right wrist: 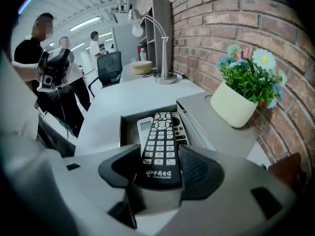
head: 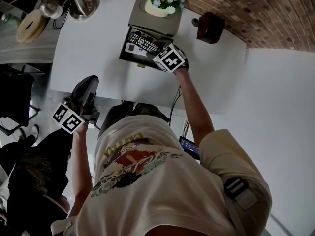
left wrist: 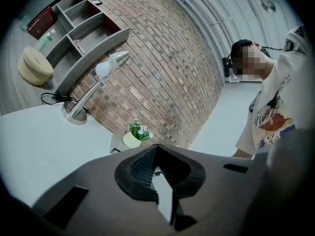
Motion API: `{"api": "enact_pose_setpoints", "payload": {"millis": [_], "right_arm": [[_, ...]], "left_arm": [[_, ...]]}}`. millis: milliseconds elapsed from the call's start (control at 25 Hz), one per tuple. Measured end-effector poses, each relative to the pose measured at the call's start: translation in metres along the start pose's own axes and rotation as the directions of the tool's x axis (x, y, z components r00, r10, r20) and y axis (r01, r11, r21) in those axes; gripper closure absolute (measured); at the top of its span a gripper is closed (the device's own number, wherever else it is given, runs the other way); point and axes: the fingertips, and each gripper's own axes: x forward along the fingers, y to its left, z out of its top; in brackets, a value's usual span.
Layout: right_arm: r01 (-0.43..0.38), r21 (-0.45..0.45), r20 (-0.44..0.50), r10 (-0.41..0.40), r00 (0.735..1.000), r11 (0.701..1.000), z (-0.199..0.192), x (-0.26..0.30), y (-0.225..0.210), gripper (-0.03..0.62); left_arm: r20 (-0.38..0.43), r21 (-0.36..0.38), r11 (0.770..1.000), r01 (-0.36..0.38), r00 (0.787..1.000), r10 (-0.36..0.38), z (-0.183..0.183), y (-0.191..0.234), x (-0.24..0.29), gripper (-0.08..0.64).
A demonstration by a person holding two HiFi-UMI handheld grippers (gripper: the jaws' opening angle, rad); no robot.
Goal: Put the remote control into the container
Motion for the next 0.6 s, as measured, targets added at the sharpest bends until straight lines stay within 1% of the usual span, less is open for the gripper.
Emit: {"api": "enact_pose_setpoints", "payload": {"millis": [120, 200, 360, 520, 600], "right_arm": [[0.037, -0.021, -0.003, -0.037, 0.999, 0.999, 0.001, -0.005, 0.000, 0.344], [0.068, -0.022, 0.018, -0.067, 0.998, 0.997, 0.002, -0.010, -0.006, 0.342], [0.128, 0.006, 0.082, -0.128, 0.988, 0.992, 0.010, -0.033, -0.014, 0.342], [0.177, 0.034, 0.172, -0.180, 0.968, 0.984, 0.021, -0.071, -0.010, 0.344], [0.188, 0.042, 0.215, -0.192, 0.958, 0.981, 0.021, -0.092, -0.001, 0.353]], "left_arm": [[-0.007, 0.008, 1.000, 0.028, 1.000, -0.028, 0.003, -0.003, 0.005, 0.555], [-0.012, 0.009, 0.999, 0.042, 0.999, -0.042, 0.002, -0.005, 0.009, 0.554], [-0.032, -0.001, 0.998, 0.068, 0.997, -0.068, -0.005, -0.008, 0.014, 0.555], [-0.049, -0.023, 0.994, 0.105, 0.993, -0.106, -0.014, -0.011, 0.025, 0.555], [-0.077, -0.030, 0.991, 0.130, 0.988, -0.132, -0.023, -0.015, 0.034, 0.555]]}}
